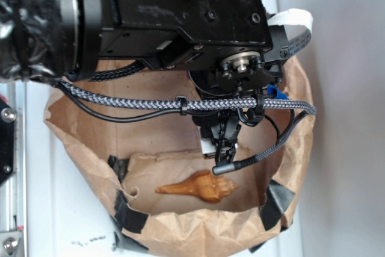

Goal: Grab the gray animal.

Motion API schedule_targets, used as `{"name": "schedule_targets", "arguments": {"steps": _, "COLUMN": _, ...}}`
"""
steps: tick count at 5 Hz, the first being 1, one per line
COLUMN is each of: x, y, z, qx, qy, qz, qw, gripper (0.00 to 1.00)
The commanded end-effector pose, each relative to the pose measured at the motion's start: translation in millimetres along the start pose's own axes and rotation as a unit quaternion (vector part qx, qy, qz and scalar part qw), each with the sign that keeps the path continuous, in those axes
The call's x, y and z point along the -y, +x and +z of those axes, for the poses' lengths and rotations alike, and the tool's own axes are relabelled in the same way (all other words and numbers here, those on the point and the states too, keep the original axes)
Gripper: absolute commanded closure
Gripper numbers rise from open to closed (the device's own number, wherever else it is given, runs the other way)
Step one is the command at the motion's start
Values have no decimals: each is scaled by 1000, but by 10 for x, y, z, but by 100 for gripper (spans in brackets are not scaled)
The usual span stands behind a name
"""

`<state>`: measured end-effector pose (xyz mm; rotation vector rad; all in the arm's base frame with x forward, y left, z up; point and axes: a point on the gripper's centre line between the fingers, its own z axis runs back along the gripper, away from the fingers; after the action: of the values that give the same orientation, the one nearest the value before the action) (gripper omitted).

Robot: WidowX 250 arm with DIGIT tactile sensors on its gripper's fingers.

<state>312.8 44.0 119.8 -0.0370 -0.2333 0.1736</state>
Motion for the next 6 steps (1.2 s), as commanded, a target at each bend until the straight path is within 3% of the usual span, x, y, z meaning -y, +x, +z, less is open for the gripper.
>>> {"name": "schedule_targets", "arguments": {"steps": 1, "x": -121, "y": 85, "z": -33, "qx": -2, "qy": 30, "qz": 96, "qw": 995, "gripper": 0}}
{"name": "schedule_targets", "arguments": {"steps": 2, "x": -184, "y": 70, "z": -174, "qx": 20, "qy": 54, "qz": 166, "qw": 984, "gripper": 0}}
{"name": "schedule_targets", "arguments": {"steps": 3, "x": -151, "y": 151, "z": -279, "qx": 65, "qy": 74, "qz": 226, "qw": 969, "gripper": 0}}
{"name": "schedule_targets", "arguments": {"steps": 6, "x": -252, "y": 112, "z": -401, "qx": 103, "qy": 58, "qz": 266, "qw": 957, "gripper": 0}}
